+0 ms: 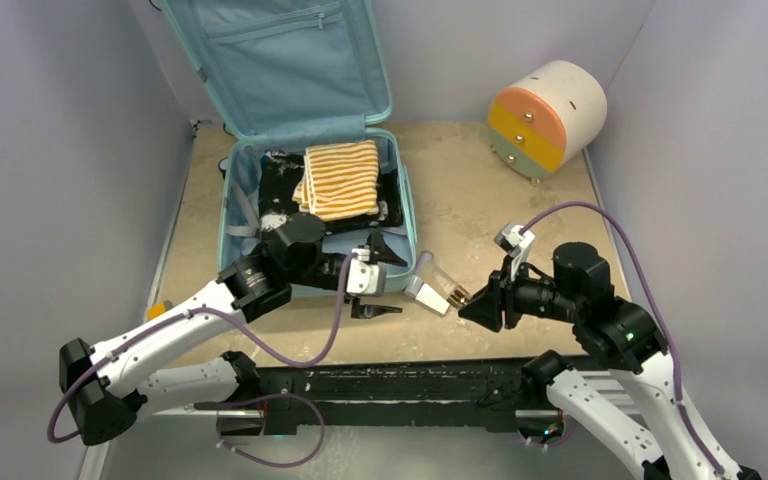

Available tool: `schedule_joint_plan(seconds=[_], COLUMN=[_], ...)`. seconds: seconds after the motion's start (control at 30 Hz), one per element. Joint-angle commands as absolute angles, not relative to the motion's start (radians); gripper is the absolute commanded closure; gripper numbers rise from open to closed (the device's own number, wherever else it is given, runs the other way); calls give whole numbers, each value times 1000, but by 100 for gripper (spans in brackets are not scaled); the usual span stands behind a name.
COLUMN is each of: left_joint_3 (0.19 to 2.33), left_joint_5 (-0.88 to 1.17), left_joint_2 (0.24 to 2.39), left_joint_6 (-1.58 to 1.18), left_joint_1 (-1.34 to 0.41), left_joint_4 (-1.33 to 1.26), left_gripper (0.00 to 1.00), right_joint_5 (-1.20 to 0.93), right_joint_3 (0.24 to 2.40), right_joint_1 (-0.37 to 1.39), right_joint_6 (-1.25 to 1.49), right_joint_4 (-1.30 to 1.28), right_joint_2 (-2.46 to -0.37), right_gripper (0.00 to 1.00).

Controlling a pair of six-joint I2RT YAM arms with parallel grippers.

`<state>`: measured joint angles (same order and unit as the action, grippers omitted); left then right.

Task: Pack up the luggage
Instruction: Pick up the makeup from the center of the board, then place the clothes in the luggage.

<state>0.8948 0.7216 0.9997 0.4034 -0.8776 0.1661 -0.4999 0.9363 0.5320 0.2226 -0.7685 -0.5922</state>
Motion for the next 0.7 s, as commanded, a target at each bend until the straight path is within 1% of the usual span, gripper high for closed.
schedule_joint_plan(seconds=[0.0, 0.13, 0.27, 0.37, 0.5, 0.67], left_joint_3=[997, 1030, 1090, 1122, 1160, 1202], left_joint_5=[642, 554, 521, 500, 413, 384], left_joint_2=[1056, 1065, 1098, 1136, 1224, 1295], left_joint_6=[702, 820, 899, 939, 991, 1003], left_joint_1=[-932, -957, -976, -1008, -1067, -1096], left_joint_4=[272, 272, 306, 337, 384, 430], left_gripper=[21, 20, 20, 20, 20, 20], right_joint_5=[-571, -571, -567, -576, -593, -604], right_joint_3=[943, 953, 969, 982, 998, 1017], right_joint_1=[537, 537, 537, 537, 537, 537], right_joint_6=[186, 188, 189, 188, 190, 187], right_joint_4=[-747, -761, -769, -769, -759, -764], right_joint_2=[-585, -612, -640, -655, -676, -686], right_gripper=[100, 100, 100, 100, 100, 100])
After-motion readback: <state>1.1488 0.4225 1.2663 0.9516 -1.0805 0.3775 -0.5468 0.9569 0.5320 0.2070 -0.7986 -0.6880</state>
